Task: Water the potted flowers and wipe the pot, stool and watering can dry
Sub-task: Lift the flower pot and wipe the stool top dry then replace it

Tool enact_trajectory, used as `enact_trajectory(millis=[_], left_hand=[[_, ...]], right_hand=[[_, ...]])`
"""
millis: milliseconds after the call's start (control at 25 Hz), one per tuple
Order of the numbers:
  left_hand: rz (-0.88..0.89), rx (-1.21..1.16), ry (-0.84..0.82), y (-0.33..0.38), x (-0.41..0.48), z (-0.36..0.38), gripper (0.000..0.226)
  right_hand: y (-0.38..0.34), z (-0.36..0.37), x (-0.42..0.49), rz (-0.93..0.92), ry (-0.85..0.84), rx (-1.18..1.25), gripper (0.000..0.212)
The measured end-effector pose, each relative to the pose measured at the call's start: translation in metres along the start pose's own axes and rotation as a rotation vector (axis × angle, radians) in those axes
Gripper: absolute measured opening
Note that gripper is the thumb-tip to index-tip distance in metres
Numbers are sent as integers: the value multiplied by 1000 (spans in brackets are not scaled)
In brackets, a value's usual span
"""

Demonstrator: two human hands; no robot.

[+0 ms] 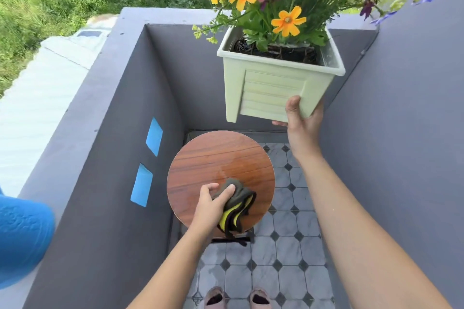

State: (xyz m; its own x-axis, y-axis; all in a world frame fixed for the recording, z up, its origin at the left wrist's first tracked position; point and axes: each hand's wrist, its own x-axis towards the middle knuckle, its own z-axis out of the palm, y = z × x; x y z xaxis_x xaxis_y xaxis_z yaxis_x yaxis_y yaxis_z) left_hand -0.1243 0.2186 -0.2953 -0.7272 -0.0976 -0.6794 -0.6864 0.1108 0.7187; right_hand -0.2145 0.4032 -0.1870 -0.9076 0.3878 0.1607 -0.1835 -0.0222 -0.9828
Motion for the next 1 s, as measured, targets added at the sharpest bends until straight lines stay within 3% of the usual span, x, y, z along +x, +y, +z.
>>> enact_trajectory(millis=[40, 80, 160, 200, 280, 320, 400, 520, 640, 720, 840, 920, 1000], left_hand=[[-60, 15, -31, -2, 5, 6, 65], [-31, 214, -22, -4, 8, 10, 59], [213, 884, 242, -17, 15, 13, 43], [356, 1071, 341, -22, 13, 15, 37], [631, 1188, 349, -28, 11, 19, 25], [675, 1227, 293, -31, 10, 20, 27], [657, 1235, 179, -34, 5, 23, 39], [719, 1142, 175, -34, 8, 20, 37], [522, 711, 306, -22, 13, 4, 10], [337, 438, 410, -14, 20, -21, 19], [214, 366, 546, -12, 29, -59, 32], [239, 381, 617, -8, 33, -62, 39], [203, 496, 573, -4, 31, -52, 61]], right_hand=[[1, -1, -1, -2, 1, -1, 103], [1, -2, -2, -2, 4, -1, 101], [1, -3, -1, 3, 27, -1, 105], [2, -4, -1, 7, 38, -5, 107], [3, -8, 0, 7, 51, -6, 108], [2, -9, 0, 12, 50, -2, 110], [-2, -8, 1, 16, 49, 11, 112], [-4, -9, 2, 14, 63, 22, 114], [-7, -10, 3, 10, 49, 33, 114], [-7, -11, 3, 5, 42, 38, 111], [-8, -12, 3, -1, 40, 61, 106], [-6, -12, 3, -4, 40, 63, 103], [-6, -11, 4, 1, 42, 61, 102]])
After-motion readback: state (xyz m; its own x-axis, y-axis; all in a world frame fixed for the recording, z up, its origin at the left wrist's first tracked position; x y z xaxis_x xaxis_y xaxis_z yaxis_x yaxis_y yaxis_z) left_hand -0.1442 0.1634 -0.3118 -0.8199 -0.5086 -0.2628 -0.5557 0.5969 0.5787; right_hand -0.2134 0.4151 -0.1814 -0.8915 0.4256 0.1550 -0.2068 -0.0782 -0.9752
